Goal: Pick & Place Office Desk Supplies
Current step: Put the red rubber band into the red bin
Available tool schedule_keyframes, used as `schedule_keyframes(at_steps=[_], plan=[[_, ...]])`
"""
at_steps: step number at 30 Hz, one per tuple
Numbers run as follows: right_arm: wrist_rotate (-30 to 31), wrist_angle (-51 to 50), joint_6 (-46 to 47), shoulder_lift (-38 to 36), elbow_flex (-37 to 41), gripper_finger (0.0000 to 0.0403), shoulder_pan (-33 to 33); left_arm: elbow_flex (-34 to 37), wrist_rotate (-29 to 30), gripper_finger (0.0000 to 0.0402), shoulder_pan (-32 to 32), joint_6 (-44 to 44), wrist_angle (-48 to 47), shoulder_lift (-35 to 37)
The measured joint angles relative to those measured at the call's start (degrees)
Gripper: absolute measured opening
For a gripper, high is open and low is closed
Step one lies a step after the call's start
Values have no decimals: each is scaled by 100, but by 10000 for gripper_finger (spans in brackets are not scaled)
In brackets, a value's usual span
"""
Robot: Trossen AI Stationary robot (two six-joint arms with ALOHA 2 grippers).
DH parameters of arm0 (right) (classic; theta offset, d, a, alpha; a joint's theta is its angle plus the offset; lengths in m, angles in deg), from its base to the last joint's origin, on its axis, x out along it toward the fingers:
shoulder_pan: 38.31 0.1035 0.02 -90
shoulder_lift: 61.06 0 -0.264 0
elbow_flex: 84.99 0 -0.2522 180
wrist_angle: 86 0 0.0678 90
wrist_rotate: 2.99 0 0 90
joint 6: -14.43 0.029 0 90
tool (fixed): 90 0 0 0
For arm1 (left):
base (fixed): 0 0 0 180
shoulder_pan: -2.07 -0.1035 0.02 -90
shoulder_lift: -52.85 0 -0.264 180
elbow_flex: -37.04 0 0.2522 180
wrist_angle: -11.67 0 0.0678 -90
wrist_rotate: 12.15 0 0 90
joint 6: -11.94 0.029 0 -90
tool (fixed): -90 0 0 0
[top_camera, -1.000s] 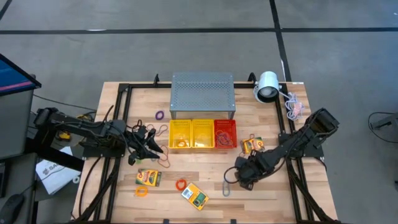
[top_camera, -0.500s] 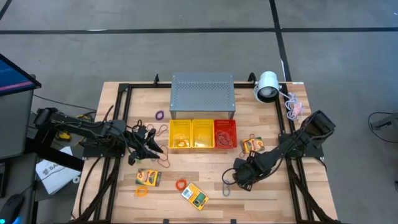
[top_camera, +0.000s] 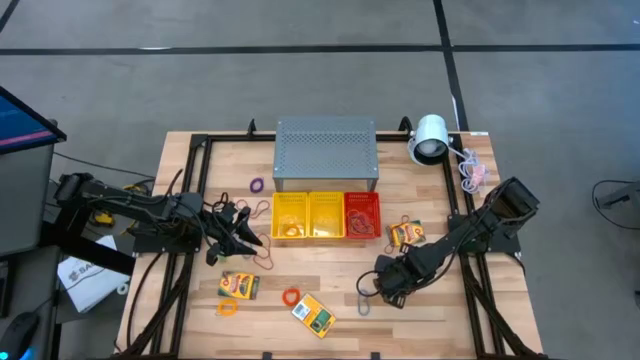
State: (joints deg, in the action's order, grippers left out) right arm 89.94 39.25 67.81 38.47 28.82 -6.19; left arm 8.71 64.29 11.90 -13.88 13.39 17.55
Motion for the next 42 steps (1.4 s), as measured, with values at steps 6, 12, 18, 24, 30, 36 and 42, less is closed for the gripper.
schedule_keyframes(at_steps=[6, 12, 18, 24, 30, 36, 42], plan=[[6, 34, -135, 0, 4, 29, -2, 0, 0, 141, 0, 0, 2, 1], [8, 47, -232, -33, -18, 8, -4, 0, 0, 141, 0, 0, 2, 0], [404, -148, -426, -424, -233, 2, -4, 0, 2, 141, 0, 0, 4, 0], [1014, -400, -450, -1023, -440, 1, -4, 0, 2, 141, 0, 0, 4, -1], [1533, -485, -543, -1548, -511, 0, 0, 0, 2, 141, 0, 0, 4, 1], [1971, -376, -720, -1986, -511, 0, 0, 0, 2, 141, 0, 0, 8, -1], [2254, 365, -1322, -2296, -511, 0, -1, 0, 4, 141, 0, -4, 139, -1]])
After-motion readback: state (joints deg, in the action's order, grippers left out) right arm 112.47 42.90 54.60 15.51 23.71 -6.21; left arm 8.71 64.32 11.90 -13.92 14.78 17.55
